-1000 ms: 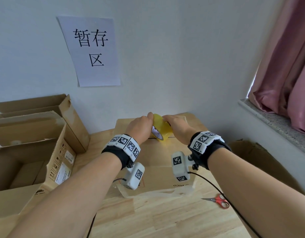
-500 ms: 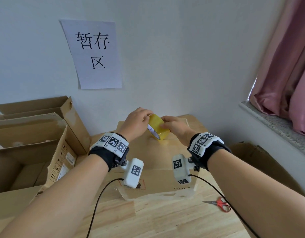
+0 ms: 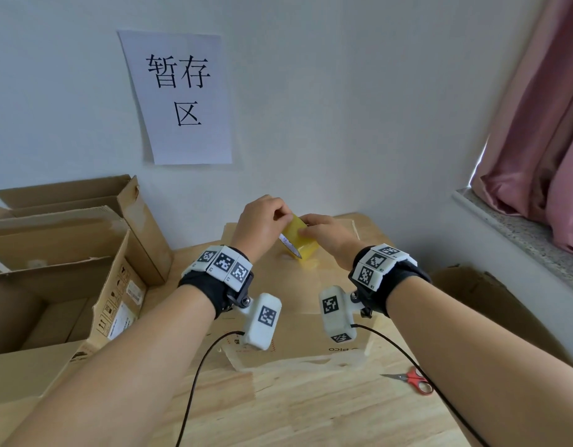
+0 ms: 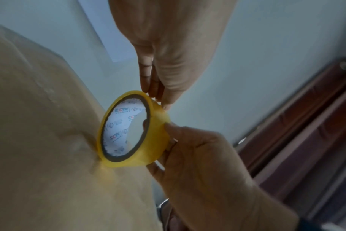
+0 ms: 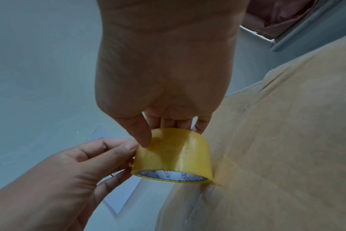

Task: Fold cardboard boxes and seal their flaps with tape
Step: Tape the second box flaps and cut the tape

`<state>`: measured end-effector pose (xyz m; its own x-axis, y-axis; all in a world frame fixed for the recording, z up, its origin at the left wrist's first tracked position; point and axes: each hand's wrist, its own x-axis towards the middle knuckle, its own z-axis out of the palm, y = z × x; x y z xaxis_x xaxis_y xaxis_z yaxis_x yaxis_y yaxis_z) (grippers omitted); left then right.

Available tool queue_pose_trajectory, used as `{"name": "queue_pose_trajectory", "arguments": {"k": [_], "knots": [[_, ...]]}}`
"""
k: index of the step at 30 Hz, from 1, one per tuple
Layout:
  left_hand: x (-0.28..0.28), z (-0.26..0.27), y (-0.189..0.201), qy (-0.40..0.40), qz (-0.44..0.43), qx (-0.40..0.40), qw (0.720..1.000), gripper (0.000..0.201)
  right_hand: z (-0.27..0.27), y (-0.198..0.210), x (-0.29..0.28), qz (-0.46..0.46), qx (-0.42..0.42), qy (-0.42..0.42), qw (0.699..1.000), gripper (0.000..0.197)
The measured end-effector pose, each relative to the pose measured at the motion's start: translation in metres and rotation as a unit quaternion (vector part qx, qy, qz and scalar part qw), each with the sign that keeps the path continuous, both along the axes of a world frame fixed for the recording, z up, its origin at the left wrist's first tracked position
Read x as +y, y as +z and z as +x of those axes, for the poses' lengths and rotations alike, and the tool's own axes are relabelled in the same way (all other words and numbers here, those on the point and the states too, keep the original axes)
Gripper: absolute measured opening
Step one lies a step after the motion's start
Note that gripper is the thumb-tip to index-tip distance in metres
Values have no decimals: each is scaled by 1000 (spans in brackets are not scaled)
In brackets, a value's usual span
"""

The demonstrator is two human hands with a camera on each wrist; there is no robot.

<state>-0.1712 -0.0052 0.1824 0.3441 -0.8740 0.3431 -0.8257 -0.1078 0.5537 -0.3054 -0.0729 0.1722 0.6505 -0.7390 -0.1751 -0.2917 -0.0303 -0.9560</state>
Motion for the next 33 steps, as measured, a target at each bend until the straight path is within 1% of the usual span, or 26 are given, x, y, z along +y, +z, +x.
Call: {"name": "queue_pose_trajectory", "arguments": {"k": [2, 3, 5, 9, 11, 13, 14, 16, 17, 18, 23, 26, 28, 30, 33], "knots": [[-2, 1, 5, 3, 16, 5, 1000, 10, 0, -2, 0, 1, 7, 2, 1000, 24], [-3, 1, 9, 3, 30, -8, 1000, 11, 0, -2, 0, 0, 11, 3, 1000, 25], [-6, 2, 17, 0, 62, -74, 995, 14, 1, -1, 1, -3, 15, 7, 1000, 26], [-14, 1, 25, -1, 137, -192, 972, 18, 1, 2, 2, -7, 13, 9, 1000, 27], [-15, -4, 29, -1, 180, -265, 947, 17, 1, 1, 2, -9, 16, 9, 1000, 28], [-13, -11, 34, 4, 208, -351, 913, 14, 1, 1, 2, -12, 18, 10, 1000, 28], [-12, -16, 36, 0, 214, -387, 897, 16, 2, 2, 2, -12, 18, 9, 1000, 28], [-11, -20, 38, -14, 213, -435, 875, 19, 2, 3, 2, -13, 16, 5, 1000, 29], [-11, -21, 38, -19, 209, -448, 869, 19, 1, 4, 2, -15, 14, 3, 1000, 29], [-11, -21, 37, -24, 203, -455, 867, 20, 0, 4, 2, -17, 14, 2, 1000, 30], [-7, -18, 34, -35, 184, -452, 872, 18, -3, 3, 2, -16, 5, 7, 1000, 30], [-4, -11, 30, -55, 172, -422, 889, 13, -3, 1, 0, -18, 6, 20, 1000, 27], [-1, -4, 29, -87, 148, -378, 910, 11, -4, 1, 0, -15, 5, 27, 1000, 25], [2, 3, 28, -123, 125, -314, 933, 9, -5, 1, 1, -13, 3, 30, 999, 24], [3, 12, 24, -132, 99, -236, 958, 11, -3, 2, 2, -16, 4, 33, 999, 27]]}}
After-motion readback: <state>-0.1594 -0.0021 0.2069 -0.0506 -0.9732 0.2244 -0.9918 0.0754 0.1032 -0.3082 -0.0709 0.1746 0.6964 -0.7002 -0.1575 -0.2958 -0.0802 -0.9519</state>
